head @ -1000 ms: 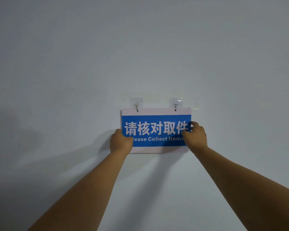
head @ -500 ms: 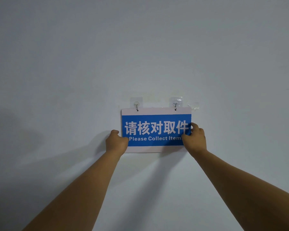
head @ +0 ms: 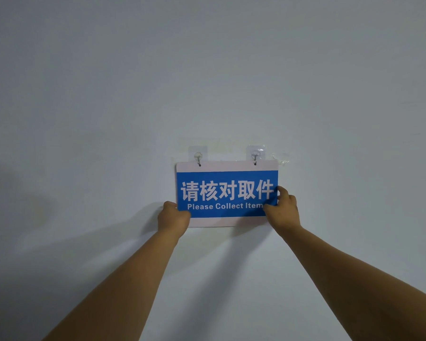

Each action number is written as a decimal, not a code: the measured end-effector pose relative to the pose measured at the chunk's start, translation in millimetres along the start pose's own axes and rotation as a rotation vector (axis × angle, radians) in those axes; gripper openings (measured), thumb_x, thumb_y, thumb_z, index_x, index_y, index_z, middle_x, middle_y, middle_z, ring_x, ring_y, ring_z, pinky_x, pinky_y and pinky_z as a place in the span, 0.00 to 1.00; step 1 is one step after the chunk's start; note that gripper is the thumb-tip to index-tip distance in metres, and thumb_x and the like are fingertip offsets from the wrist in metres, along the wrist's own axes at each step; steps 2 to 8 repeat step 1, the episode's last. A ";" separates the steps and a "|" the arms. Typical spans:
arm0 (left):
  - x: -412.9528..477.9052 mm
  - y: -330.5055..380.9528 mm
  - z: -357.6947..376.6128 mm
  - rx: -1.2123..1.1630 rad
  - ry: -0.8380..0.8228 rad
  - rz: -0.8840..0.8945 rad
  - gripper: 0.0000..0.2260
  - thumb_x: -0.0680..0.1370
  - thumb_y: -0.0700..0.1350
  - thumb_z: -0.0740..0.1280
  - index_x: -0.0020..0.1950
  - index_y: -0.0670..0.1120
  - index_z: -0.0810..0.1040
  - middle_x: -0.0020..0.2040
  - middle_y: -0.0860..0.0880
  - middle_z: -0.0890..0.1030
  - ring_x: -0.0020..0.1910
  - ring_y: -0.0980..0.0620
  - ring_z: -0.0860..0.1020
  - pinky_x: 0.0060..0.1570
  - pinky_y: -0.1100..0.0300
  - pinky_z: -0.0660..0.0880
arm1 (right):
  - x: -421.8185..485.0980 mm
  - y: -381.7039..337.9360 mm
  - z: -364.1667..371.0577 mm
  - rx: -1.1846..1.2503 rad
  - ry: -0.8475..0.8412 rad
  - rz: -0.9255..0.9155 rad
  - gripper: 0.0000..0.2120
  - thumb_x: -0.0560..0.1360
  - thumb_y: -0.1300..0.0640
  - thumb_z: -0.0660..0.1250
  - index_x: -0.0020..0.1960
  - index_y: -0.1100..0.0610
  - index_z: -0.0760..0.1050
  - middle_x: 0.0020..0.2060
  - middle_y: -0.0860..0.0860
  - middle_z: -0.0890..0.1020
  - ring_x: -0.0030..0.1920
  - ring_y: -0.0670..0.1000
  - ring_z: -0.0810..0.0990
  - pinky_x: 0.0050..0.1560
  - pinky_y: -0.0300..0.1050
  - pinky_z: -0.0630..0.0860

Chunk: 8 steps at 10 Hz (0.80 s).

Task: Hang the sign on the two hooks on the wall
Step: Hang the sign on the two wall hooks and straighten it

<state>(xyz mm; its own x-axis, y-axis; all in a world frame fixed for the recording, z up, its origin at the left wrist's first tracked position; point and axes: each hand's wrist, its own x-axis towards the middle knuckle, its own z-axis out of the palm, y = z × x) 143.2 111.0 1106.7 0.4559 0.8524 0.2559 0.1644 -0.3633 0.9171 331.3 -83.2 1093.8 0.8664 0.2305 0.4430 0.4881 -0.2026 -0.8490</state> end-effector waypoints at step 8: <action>-4.2 -15.9 -3.6 -0.013 -0.071 -0.062 0.25 0.75 0.42 0.69 0.69 0.42 0.66 0.58 0.44 0.77 0.50 0.45 0.77 0.45 0.52 0.75 | -10.0 -2.0 -6.4 0.002 0.042 0.004 0.37 0.77 0.57 0.70 0.80 0.49 0.55 0.73 0.58 0.67 0.70 0.62 0.73 0.63 0.62 0.77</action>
